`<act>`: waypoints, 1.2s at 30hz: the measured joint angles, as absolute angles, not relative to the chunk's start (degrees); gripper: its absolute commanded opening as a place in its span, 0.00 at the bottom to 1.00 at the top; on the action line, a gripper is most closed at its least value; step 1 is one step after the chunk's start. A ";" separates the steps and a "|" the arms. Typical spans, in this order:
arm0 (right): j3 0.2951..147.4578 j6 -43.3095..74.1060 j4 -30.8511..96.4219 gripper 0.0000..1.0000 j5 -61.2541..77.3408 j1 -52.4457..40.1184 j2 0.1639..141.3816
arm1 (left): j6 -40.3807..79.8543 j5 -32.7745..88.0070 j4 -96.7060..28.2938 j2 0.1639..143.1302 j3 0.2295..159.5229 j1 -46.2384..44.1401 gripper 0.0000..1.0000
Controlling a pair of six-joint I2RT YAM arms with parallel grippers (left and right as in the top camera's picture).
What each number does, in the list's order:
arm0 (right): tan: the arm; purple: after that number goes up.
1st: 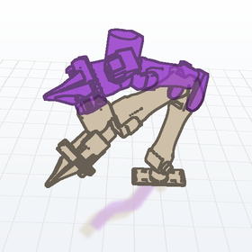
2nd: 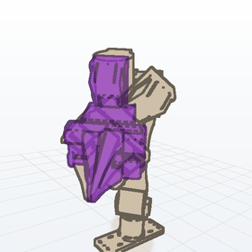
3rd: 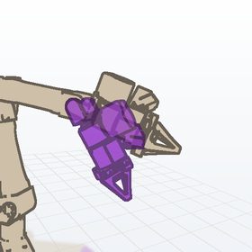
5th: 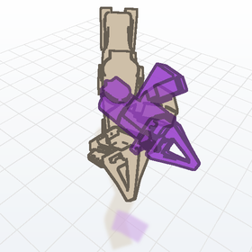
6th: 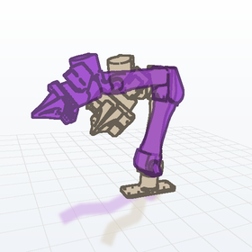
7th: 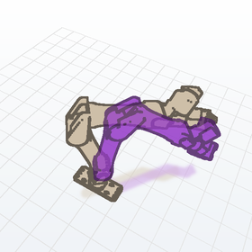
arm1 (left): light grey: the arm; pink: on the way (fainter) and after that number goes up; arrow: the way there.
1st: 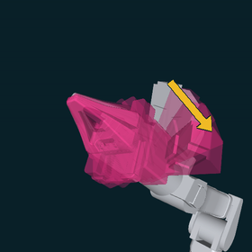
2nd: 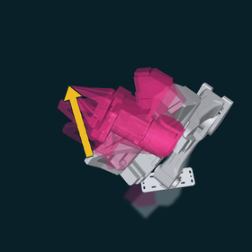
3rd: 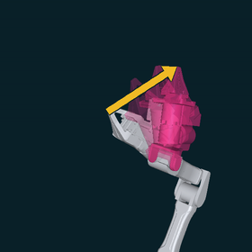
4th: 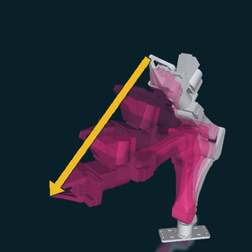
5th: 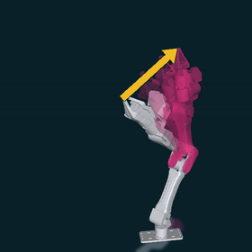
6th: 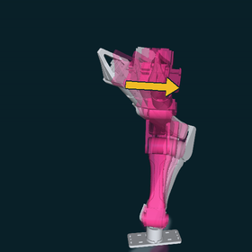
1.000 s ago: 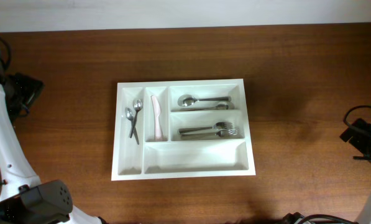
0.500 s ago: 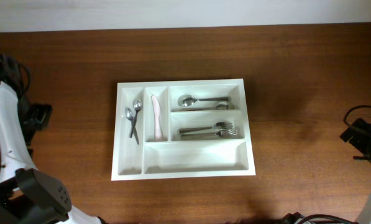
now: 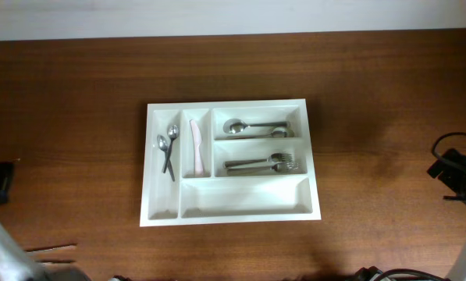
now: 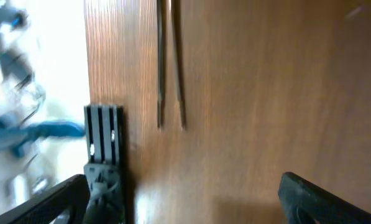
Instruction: Pack container
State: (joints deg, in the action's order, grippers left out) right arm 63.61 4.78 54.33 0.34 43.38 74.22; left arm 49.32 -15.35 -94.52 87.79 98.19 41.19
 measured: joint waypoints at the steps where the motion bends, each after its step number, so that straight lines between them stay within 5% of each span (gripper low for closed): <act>1: 63.61 4.78 54.33 0.99 0.32 43.38 74.22 | 48.86 -15.42 -93.60 84.99 97.10 41.56 0.99; 11: 63.61 4.78 54.33 0.99 0.34 43.40 74.22 | 47.27 -14.79 -82.72 65.47 77.47 48.25 0.99; 23: 63.61 4.80 54.33 0.99 0.36 43.40 74.22 | 34.83 -5.87 -74.04 76.42 75.90 63.37 0.99; 36: 63.61 4.78 54.33 0.99 0.34 43.40 74.22 | 28.47 -2.79 -65.04 88.82 70.19 65.01 0.99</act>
State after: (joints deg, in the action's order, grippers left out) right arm 63.61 4.78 54.33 0.34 43.40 74.22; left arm 28.47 -2.79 -65.04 88.82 70.19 65.01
